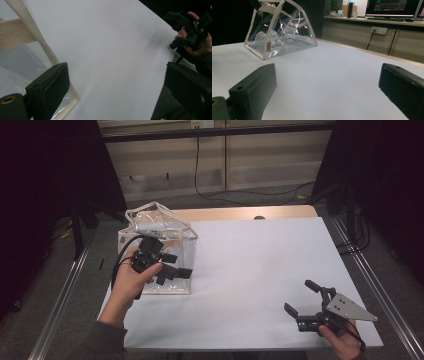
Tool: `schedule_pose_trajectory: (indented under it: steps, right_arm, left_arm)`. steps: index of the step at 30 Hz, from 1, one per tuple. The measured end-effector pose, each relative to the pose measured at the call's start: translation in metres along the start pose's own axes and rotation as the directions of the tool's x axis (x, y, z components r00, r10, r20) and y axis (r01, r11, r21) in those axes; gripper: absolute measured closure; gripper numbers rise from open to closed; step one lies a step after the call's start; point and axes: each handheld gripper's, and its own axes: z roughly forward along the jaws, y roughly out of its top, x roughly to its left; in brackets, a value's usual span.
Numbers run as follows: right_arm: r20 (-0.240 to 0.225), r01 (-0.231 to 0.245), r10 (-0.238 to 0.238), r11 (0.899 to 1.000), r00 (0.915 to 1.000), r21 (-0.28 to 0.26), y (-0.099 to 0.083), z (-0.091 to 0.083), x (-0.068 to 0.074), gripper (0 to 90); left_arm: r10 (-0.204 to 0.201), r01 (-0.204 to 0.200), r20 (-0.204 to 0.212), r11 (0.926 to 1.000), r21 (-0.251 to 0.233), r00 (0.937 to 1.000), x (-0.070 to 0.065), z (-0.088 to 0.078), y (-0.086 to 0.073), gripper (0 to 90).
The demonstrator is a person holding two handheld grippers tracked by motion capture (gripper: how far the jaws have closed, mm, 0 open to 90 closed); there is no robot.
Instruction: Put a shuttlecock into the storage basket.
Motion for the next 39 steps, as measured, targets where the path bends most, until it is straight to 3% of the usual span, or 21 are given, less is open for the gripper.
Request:
schedule_pose_trajectory:
  steps: [21,39]
  right_arm:
    - [0.000,0.004,-0.004,1.000,1.0000,0.000,0.000,0.000,-0.001,1.2]
    - [0.000,0.004,-0.004,1.000,1.0000,0.000,0.000,0.000,-0.001,1.2]
  left_arm:
    - [-0.014,0.014,0.017,0.9996,-0.026,0.9998,0.003,0.010,-0.016,6.3]
    - [-0.004,0.004,0.009,0.9995,-0.031,1.0000,0.003,0.019,-0.029,6.1]
